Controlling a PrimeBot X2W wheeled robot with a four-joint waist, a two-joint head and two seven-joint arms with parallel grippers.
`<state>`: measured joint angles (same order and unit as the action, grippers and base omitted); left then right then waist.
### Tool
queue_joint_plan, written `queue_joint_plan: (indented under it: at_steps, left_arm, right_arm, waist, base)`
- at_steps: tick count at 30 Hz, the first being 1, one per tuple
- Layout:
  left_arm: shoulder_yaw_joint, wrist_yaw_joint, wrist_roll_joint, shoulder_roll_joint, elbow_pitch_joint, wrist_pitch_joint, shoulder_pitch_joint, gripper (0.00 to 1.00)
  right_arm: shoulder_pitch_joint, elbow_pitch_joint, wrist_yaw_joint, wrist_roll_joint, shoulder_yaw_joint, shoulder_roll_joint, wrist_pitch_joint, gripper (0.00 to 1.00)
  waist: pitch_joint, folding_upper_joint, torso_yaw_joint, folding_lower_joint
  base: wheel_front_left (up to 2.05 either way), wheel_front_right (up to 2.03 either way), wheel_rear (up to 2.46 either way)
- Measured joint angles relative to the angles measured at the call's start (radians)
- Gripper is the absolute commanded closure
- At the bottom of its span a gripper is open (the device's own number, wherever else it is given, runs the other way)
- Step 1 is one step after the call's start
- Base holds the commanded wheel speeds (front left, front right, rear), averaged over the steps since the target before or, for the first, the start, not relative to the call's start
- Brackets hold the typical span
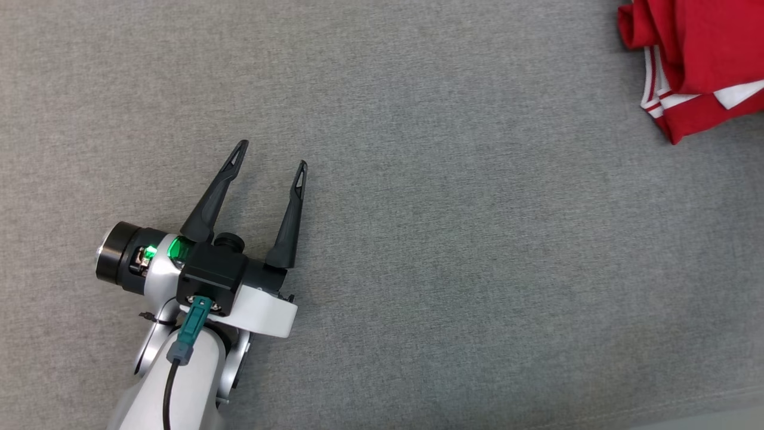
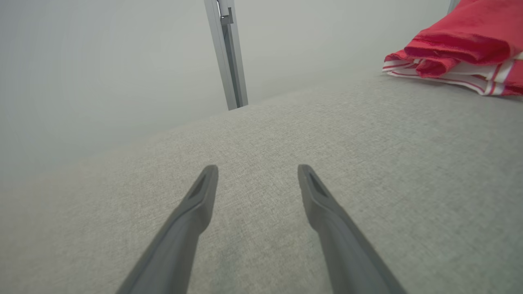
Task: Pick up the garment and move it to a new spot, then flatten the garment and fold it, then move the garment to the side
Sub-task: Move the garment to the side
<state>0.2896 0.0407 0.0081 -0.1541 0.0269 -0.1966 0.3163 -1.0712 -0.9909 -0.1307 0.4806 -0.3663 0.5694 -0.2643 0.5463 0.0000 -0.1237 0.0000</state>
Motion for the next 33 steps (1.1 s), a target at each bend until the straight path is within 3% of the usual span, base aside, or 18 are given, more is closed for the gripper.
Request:
queue_joint_plan:
  at_steps: [3,4,11,18,33]
  left_arm:
    - [0.001,0.002,0.000,-0.001,-0.006,0.001,0.000,0.00]
    - [0.001,0.002,-0.001,-0.001,-0.007,0.001,0.000,0.00]
    - [0.003,0.013,-0.011,0.003,0.003,-0.006,-0.003,0.00]
    - [-0.001,0.030,-0.042,0.018,0.024,-0.019,-0.019,0.00]
    - [-0.068,0.099,-0.140,0.052,0.073,-0.050,-0.136,0.00]
  right_arm:
    - [-0.022,-0.029,0.000,-0.051,0.008,0.011,0.000,0.51]
    - [-0.027,-0.038,0.000,-0.068,0.017,0.013,0.000,0.00]
    - [-0.031,-0.062,0.000,-0.220,0.075,0.006,0.000,0.00]
    - [0.036,0.082,0.000,-0.333,0.114,-0.093,0.000,0.00]
    - [0.354,0.383,0.000,-0.297,0.083,-0.268,0.000,0.00]
  waist:
    - [0.005,0.0000,0.014,-0.0001]
    - [0.006,0.0000,0.017,0.0000]
    - [-0.017,0.0000,0.025,0.0000]
    - [-0.067,0.0000,0.027,0.0000]
    - [-0.260,0.0000,0.077,0.0000]
  base:
    - [0.00,0.00,0.00]
    - [0.00,0.00,0.00]
    - [0.00,0.00,0.00]
    - [0.00,0.00,0.00]
    - [0.00,0.00,0.00]
